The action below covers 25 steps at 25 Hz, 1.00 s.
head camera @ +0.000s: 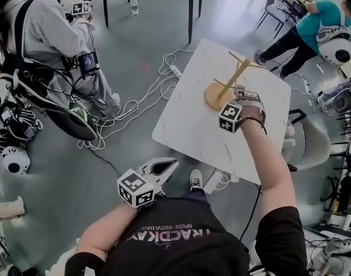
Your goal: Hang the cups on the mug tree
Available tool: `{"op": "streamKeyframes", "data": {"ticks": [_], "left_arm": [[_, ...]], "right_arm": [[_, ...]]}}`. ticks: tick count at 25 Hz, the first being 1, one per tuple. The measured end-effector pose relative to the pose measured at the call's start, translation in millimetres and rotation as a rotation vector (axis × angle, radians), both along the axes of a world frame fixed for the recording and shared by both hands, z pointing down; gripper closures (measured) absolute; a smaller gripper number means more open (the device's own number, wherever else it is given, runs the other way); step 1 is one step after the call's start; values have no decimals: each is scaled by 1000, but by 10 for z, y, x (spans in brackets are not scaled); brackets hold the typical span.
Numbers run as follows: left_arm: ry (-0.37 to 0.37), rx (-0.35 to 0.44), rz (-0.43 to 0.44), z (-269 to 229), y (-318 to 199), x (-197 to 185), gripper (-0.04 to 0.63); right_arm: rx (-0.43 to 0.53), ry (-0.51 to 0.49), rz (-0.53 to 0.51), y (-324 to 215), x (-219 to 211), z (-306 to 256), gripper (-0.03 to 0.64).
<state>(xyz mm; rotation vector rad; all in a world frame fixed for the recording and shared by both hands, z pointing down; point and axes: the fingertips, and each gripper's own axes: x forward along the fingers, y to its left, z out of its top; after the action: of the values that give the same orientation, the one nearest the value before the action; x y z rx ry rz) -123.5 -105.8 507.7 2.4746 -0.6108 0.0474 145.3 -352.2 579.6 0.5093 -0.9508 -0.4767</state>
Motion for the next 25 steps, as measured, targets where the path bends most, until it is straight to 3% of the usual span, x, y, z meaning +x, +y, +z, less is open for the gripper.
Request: {"op": "streamKeyframes", "data": {"ticks": [8, 11, 13, 16, 19, 25], "left_arm": [[-2, 12, 45, -46, 59, 34, 598], [2, 17, 64, -74, 69, 56, 598], [5, 21, 84, -90, 83, 76, 598], [8, 31, 117, -116, 125, 114, 598], [9, 44, 155, -155, 192, 155, 598], [8, 58, 225, -197, 355, 197, 598]], "right_arm": [[64, -116, -45, 322, -204, -368, 575], [102, -217, -75, 490, -361, -605, 577], [116, -336, -51, 630, -453, -724, 583], [124, -594, 49, 890, -574, -840, 591], [139, -922, 175, 1176, -728, -993, 594], [113, -1790, 468, 1769, -1168, -1315, 594]]}}
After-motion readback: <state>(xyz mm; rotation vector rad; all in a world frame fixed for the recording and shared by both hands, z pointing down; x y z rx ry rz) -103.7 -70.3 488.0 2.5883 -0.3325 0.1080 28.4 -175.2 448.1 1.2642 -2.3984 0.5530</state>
